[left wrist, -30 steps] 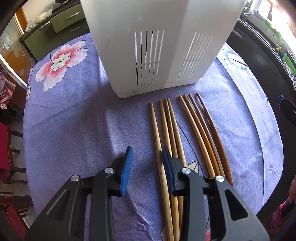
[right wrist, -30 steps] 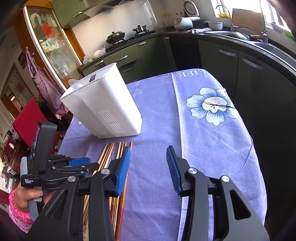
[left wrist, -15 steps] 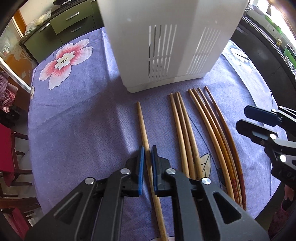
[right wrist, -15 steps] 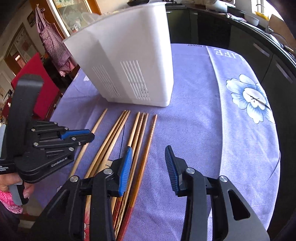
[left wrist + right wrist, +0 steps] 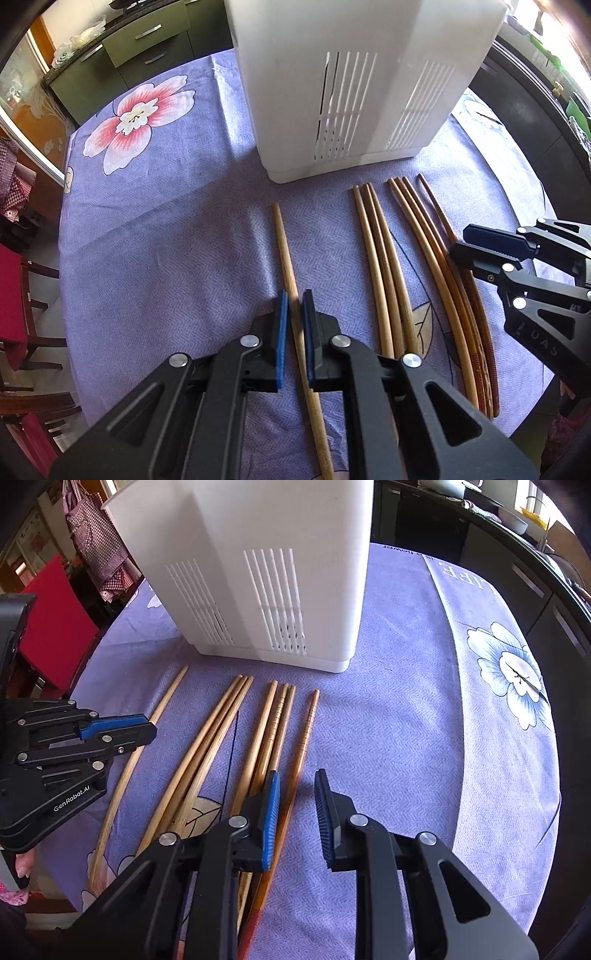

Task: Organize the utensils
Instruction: 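Grasp a wooden chopstick with the left gripper while the right grasps a red-tipped chopstick, then lift both chopsticks upright and drop them into the white holder, opening both grippers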

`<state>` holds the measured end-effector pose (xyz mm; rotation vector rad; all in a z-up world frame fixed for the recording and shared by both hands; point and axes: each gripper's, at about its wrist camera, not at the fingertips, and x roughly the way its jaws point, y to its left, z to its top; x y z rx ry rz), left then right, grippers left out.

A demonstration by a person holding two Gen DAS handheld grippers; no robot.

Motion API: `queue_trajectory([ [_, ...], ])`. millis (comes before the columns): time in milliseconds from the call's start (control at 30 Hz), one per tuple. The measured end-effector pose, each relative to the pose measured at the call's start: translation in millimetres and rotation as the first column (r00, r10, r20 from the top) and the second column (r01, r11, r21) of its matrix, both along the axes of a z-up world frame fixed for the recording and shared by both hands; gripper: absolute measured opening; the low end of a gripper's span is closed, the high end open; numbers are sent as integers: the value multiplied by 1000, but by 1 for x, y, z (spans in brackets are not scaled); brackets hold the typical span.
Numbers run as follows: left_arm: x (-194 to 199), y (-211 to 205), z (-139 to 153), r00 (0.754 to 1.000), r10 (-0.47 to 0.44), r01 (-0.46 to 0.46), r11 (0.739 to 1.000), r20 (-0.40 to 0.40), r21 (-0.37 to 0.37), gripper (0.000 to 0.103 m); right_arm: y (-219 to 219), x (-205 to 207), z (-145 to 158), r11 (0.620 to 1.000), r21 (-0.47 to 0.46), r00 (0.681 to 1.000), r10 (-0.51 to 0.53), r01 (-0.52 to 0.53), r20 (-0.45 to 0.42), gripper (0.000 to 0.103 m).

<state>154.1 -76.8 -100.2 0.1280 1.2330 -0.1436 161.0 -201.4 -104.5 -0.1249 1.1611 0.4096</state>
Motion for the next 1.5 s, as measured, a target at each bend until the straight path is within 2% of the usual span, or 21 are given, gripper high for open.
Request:
queue_trajectory([
  [267, 1, 0, 0, 1000, -1, 1, 1000, -1, -4, 8, 6, 9, -1, 999, -36, 1000, -19, 19, 7, 15],
  [333, 1, 1, 0, 1000, 0, 0, 1000, -2, -9, 8, 5, 10, -1, 999, -37, 1000, -27, 27, 7, 10],
  [600, 3, 5, -1, 1000, 7, -7, 1000, 2, -26, 8, -9, 11, 4, 998, 29, 999, -52, 52, 6, 7],
  [767, 6, 9, 4, 1000, 18, -18, 999, 3, -49, 7, -25, 3, 30, 995, 85, 997, -62, 57, 53, 7],
  [967, -4, 13, 44, 995, 19, -11, 997, 101, -74, 6, -49, -20, 75, 983, 173, 984, -88, 61, 154, 7],
  [1167, -22, 20, 92, 978, 19, 4, 994, 208, -111, 6, -65, -39, 110, 971, 228, 968, -117, 65, 222, 7],
  [1333, -40, 21, 117, 963, 14, 16, 994, 271, -109, 6, -73, -55, 124, 967, 245, 959, -129, 66, 254, 7],
  [1500, -52, 21, 129, 955, 5, 29, 994, 298, -109, 6, -75, -66, 129, 966, 252, 954, -129, 60, 269, 7],
])
